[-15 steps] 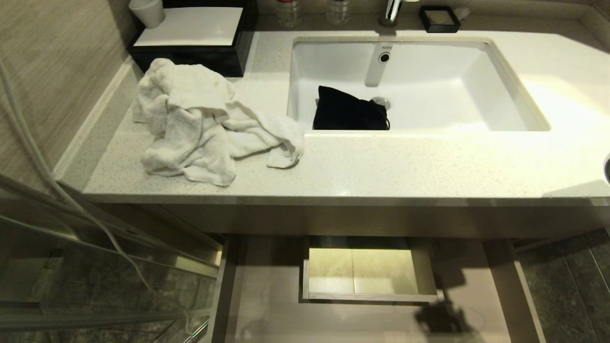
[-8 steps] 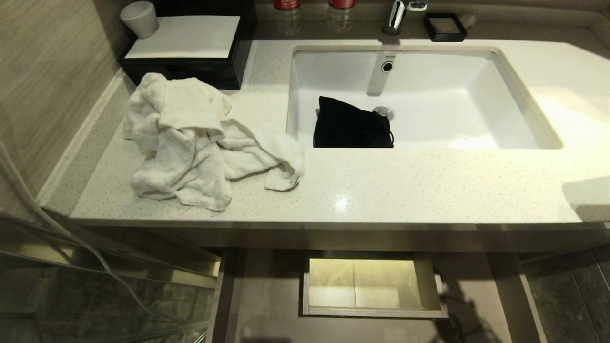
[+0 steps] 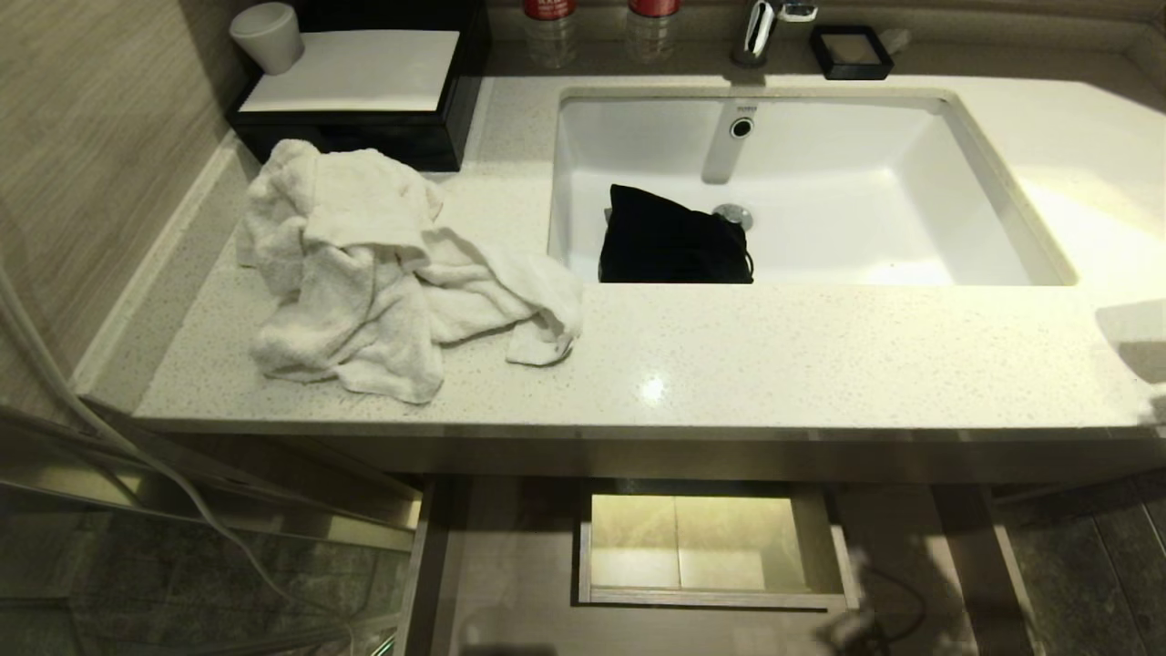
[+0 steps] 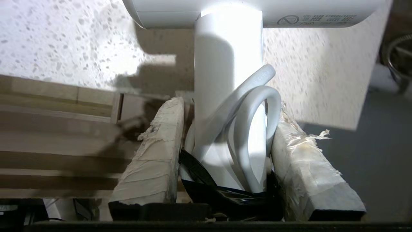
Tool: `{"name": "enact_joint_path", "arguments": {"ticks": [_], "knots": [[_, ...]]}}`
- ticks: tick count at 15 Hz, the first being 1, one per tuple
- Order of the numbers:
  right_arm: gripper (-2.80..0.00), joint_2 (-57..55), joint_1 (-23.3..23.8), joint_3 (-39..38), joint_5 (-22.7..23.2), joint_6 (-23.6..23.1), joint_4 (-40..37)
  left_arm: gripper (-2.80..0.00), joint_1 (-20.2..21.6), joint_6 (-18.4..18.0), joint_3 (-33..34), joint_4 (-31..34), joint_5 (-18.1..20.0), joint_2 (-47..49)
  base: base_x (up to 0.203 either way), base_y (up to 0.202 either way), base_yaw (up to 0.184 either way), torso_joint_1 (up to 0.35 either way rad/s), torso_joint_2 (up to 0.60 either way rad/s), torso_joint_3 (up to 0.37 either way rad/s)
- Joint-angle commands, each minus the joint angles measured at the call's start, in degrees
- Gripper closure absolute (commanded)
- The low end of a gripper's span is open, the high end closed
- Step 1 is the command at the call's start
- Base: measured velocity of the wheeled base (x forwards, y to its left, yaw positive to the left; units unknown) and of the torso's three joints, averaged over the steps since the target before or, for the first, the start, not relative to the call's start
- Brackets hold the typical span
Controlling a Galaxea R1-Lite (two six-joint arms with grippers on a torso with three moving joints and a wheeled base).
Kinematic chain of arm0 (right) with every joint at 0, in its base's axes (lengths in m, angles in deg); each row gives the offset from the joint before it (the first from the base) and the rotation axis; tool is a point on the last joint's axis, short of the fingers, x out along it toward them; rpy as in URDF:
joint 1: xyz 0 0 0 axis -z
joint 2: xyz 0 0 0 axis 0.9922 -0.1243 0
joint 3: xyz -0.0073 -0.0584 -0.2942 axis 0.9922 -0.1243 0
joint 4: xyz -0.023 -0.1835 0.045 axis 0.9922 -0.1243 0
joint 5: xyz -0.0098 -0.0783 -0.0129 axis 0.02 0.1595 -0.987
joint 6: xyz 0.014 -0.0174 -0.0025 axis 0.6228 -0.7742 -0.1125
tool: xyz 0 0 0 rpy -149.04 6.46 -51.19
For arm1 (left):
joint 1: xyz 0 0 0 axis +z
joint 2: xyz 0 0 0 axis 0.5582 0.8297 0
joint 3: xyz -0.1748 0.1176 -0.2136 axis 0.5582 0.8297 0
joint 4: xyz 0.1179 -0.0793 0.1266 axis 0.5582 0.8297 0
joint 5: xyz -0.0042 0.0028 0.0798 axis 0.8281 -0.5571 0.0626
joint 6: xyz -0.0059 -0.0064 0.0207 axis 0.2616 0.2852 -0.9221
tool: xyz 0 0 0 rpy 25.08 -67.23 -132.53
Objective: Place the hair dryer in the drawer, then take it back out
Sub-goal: Place it on the countertop
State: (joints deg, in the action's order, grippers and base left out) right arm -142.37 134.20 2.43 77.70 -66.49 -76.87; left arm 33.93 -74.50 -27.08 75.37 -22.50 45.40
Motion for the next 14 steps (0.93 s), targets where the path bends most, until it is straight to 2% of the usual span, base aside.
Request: {"name": "enact_joint_path", "arguments": {"ticks": [1, 5, 10, 14], "knots": [[0.00, -9.6, 0.0, 4.5, 5.6, -3.6, -0.4, 0.00, 0.0, 0.0, 0.1, 0.0, 0.0, 0.0, 0.000, 0.000, 0.000, 0.000, 0.00, 0.000], [0.00, -17.5, -0.5, 11.2, 7.0, -8.7, -0.6, 0.00, 0.0, 0.0, 0.0, 0.0, 0.0, -0.1, 0.000, 0.000, 0.000, 0.000, 0.00, 0.000], [0.00, -24.6, -1.3, 15.5, 7.7, -17.0, 0.0, 0.00, 0.0, 0.0, 0.1, 0.0, 0.0, 0.0, 0.000, 0.000, 0.000, 0.000, 0.00, 0.000], [0.00, -27.4, -1.6, 16.3, 7.7, -17.9, -0.8, 0.00, 0.0, 0.0, 0.0, 0.0, 0.0, 0.0, 0.000, 0.000, 0.000, 0.000, 0.00, 0.000]]}}
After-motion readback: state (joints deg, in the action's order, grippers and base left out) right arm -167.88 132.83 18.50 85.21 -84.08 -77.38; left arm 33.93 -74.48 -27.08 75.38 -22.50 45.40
